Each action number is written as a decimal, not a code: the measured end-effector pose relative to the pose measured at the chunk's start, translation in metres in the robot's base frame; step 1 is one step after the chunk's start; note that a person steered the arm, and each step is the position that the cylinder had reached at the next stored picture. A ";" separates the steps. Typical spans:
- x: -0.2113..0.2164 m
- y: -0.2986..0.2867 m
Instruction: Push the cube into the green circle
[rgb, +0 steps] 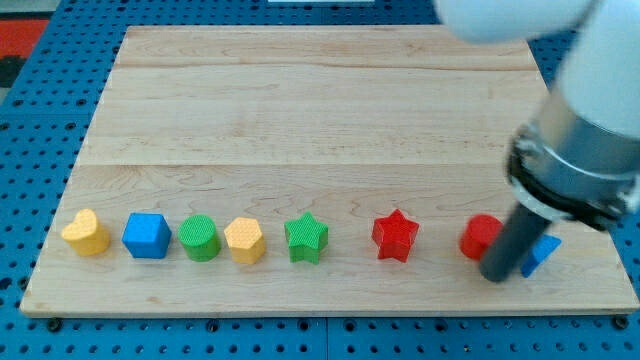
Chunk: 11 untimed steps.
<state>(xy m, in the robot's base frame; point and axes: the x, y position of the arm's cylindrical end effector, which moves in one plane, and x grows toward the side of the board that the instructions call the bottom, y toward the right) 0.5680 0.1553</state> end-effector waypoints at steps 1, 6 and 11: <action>-0.019 -0.010; 0.014 -0.202; -0.061 -0.310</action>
